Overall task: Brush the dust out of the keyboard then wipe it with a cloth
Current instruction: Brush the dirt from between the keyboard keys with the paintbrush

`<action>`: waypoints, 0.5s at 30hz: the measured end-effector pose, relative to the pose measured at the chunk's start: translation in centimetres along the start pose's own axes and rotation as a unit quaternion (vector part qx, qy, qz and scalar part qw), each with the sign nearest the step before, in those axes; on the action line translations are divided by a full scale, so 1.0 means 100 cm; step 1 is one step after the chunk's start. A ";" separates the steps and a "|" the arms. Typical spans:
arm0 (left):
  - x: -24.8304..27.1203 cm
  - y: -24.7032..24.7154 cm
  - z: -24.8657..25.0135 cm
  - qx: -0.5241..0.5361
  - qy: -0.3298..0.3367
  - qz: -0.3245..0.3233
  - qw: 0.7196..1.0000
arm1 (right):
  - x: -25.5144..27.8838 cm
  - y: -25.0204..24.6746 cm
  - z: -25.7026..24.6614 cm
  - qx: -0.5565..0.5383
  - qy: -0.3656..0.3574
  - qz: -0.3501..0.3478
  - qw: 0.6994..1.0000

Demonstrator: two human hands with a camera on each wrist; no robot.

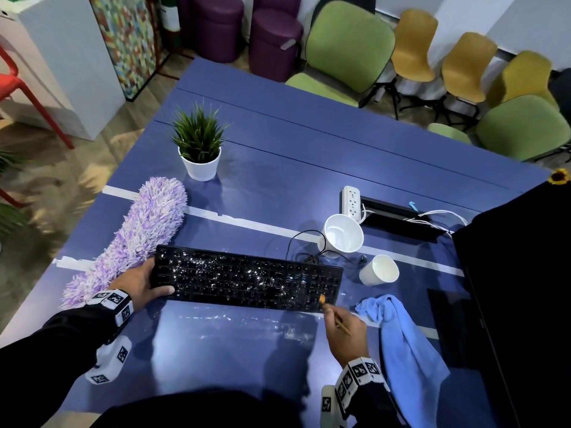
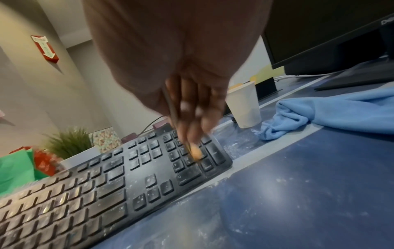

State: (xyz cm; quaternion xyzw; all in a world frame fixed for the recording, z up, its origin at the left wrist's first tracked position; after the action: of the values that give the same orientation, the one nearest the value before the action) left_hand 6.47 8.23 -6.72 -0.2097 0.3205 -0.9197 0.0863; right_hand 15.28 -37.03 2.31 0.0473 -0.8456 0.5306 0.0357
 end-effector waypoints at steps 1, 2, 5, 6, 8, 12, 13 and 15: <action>0.000 0.000 0.001 0.001 0.002 0.001 1.000 | 0.001 0.001 -0.001 0.017 0.002 -0.017 1.000; 0.001 -0.001 0.002 0.002 0.002 -0.001 1.000 | 0.002 0.001 -0.003 0.017 0.009 -0.009 1.000; 0.001 0.000 -0.001 0.007 0.000 -0.001 1.000 | 0.002 -0.001 -0.006 -0.010 0.006 0.051 0.999; 0.001 0.000 -0.003 0.008 -0.006 0.001 1.000 | 0.002 0.001 -0.007 -0.002 0.005 0.031 1.000; -0.001 0.000 -0.006 0.008 -0.013 0.001 1.000 | 0.003 0.007 -0.004 0.038 0.001 -0.047 0.998; -0.003 0.003 -0.013 0.029 -0.009 -0.005 1.000 | 0.007 0.003 -0.008 -0.004 -0.009 0.044 0.999; -0.002 0.002 -0.011 0.031 -0.009 -0.004 0.999 | 0.008 0.003 -0.012 -0.011 -0.019 0.044 0.999; 0.000 0.000 -0.005 0.024 -0.012 -0.004 1.000 | 0.012 0.011 -0.016 0.007 -0.060 -0.029 0.998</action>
State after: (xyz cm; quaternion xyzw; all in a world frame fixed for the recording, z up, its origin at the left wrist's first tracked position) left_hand 6.26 8.48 -7.12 -0.2197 0.2966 -0.9249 0.0912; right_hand 13.95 -35.15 2.22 0.1035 -0.8406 0.5316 -0.0005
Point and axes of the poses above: each hand's wrist, its own x-axis away from the middle knuckle, its own y-axis out of the palm, z = x × y, the point moved 2 cm from there along -x, towards the middle knuckle, and after that the axes turned 13 degrees about x, right-handed, at the moved point
